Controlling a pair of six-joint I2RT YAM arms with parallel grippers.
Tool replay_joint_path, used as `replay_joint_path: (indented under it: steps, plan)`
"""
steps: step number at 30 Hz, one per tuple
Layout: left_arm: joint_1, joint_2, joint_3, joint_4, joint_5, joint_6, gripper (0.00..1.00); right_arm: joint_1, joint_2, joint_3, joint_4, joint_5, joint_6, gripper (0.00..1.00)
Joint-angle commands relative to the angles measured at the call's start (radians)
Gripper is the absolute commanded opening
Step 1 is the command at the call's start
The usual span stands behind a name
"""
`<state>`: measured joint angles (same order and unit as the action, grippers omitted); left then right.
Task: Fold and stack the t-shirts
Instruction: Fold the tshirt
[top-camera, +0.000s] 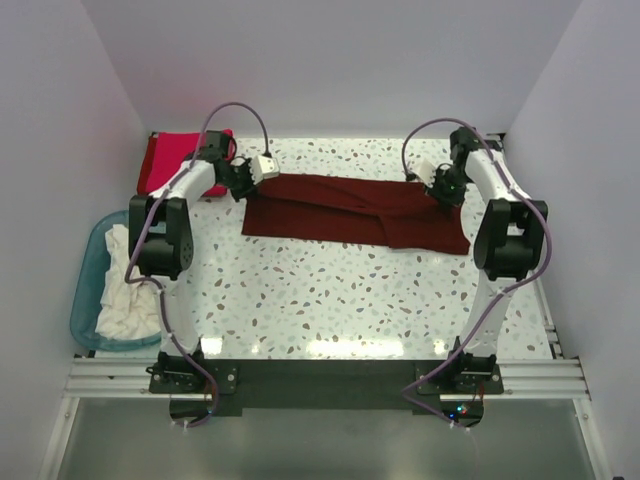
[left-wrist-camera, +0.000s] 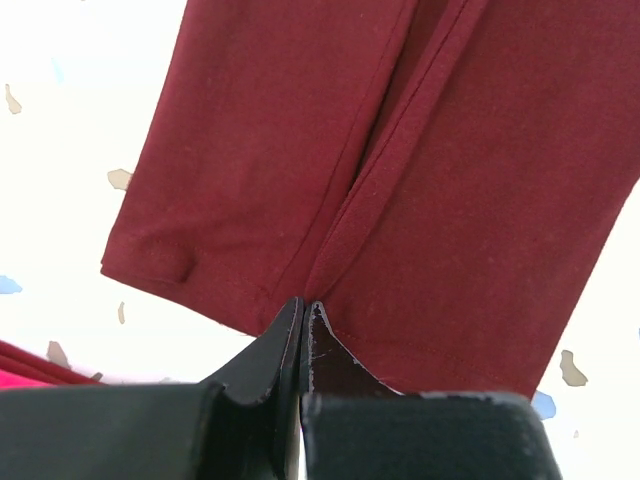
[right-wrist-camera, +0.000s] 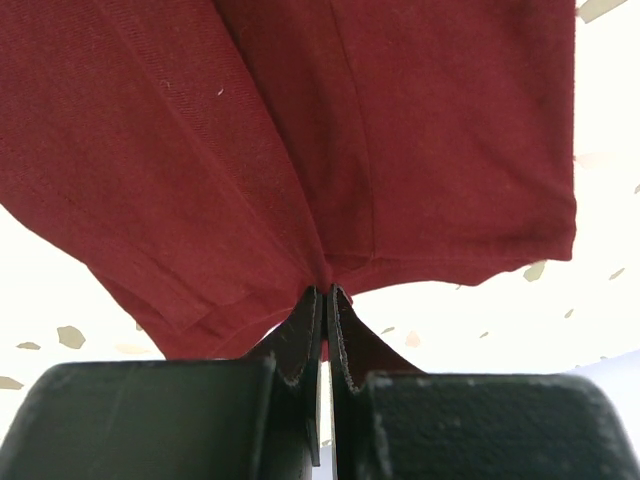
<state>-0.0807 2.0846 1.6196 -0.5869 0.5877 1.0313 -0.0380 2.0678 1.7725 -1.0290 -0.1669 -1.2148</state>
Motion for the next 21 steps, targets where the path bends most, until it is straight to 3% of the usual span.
replay_joint_path:
  steps: [1, 21]
  plan:
    - [0.001, 0.022, 0.051, 0.01, -0.023, 0.001, 0.0, -0.003, 0.009, 0.038, 0.014, 0.024, -0.015, 0.0]
    - [-0.002, 0.011, -0.017, 0.047, -0.074, -0.066, 0.0, 0.013, 0.097, 0.123, 0.069, 0.056, 0.126, 0.0]
